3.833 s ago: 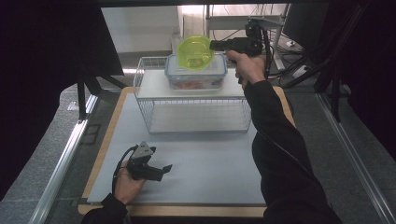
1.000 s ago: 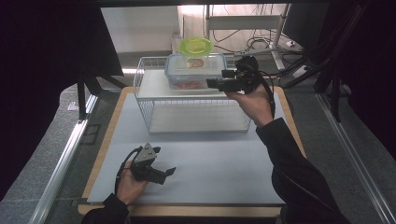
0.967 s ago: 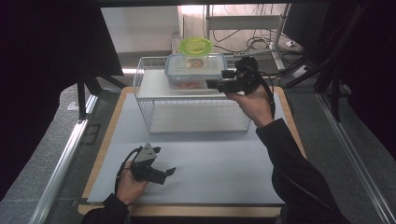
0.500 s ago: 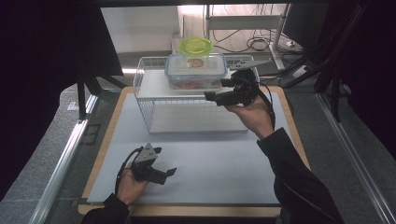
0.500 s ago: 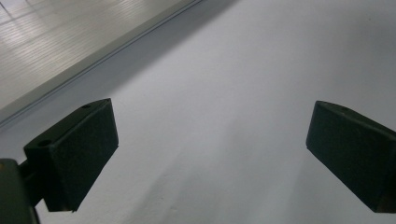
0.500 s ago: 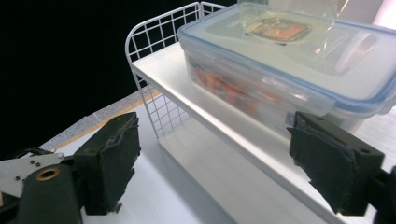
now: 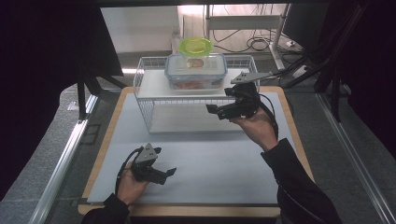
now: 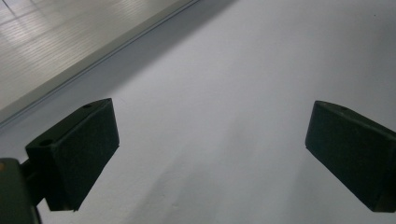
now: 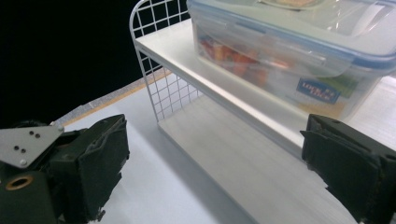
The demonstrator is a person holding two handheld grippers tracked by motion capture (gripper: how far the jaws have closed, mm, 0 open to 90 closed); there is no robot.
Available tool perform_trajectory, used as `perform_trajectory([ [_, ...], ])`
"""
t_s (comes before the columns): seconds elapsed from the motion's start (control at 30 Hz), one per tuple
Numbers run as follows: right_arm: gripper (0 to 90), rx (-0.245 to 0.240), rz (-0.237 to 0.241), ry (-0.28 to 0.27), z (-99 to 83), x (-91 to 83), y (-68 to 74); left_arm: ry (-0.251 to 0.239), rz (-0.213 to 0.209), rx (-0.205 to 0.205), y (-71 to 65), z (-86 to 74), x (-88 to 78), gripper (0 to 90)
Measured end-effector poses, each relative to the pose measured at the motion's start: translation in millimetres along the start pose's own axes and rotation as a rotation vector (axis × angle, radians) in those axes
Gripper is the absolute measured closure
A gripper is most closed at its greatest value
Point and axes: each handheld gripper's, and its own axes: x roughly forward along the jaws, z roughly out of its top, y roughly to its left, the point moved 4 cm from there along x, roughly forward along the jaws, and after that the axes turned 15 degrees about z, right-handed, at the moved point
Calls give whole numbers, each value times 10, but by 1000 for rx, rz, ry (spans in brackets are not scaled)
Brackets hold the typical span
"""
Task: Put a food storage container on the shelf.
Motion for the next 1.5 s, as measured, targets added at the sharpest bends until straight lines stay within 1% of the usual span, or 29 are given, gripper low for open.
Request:
perform_trajectory([
  [0.1,58,-9,2,5,-49,1,25,-10,1,-3,-4,7,-7,30],
  [0.3,27,-36,-4,23,-147,8,72,-7,1,-3,-5,5,-8,31],
  [0.4,15,-40,0,29,-197,14,88,-7,2,-3,-6,5,-8,31],
  [0.47,11,-38,2,23,-231,18,94,-7,3,-2,-6,5,-8,32],
  [0.53,11,-36,-3,23,-274,24,97,-6,3,4,-5,5,-11,33],
  [0.67,10,-41,-14,22,-359,44,106,-7,4,2,-8,3,-6,33],
  [1.0,4,-59,-34,14,-491,53,137,-7,5,12,-19,3,-2,32],
  [1.2,5,-40,-27,17,-600,58,143,-5,14,18,-8,-1,-3,31],
  [1.27,5,-41,-28,17,-637,55,138,-6,13,13,-5,-1,-4,30],
  [1.5,3,-27,-31,13,-785,29,125,0,17,19,-13,-5,6,30],
])
